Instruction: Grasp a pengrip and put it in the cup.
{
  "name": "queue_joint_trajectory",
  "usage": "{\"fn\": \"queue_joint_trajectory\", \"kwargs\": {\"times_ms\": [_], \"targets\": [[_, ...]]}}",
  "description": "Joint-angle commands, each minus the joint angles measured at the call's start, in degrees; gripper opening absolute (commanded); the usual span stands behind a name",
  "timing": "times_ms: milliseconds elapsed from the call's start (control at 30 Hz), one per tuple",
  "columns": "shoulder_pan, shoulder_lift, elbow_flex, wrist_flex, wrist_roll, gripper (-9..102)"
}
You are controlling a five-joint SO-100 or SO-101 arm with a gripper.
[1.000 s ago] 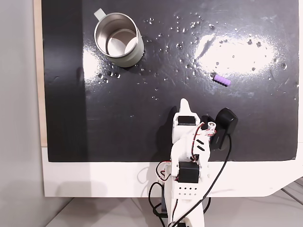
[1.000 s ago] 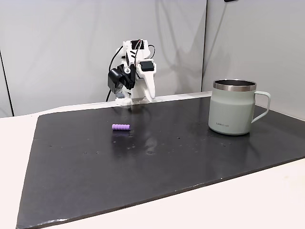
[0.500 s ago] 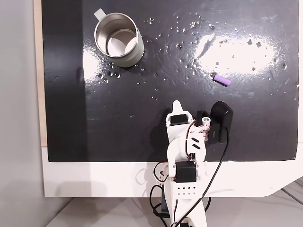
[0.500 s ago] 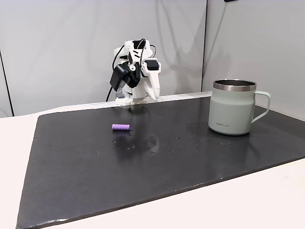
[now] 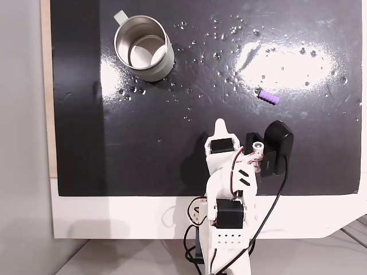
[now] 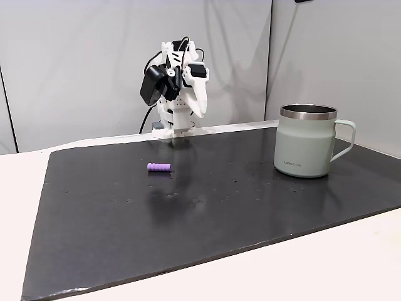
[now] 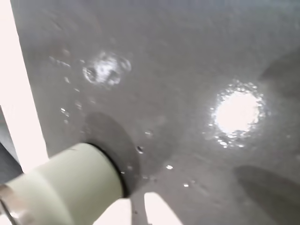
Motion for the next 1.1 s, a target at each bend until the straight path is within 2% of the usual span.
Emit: {"fn": "queue_joint_trajectory", "kwargs": {"times_ms": [0, 233, 567, 1067], "targets": [[1.93, -8.35, -10.55, 0.09, -0.44, 0], [6.77, -22.85, -22.59, 0.97, -0.62, 0], [12.57, -42.98, -40.52, 6.86, -2.81, 0], [18.19, -68.47, -57.66, 16.61, -0.35, 4]]}}
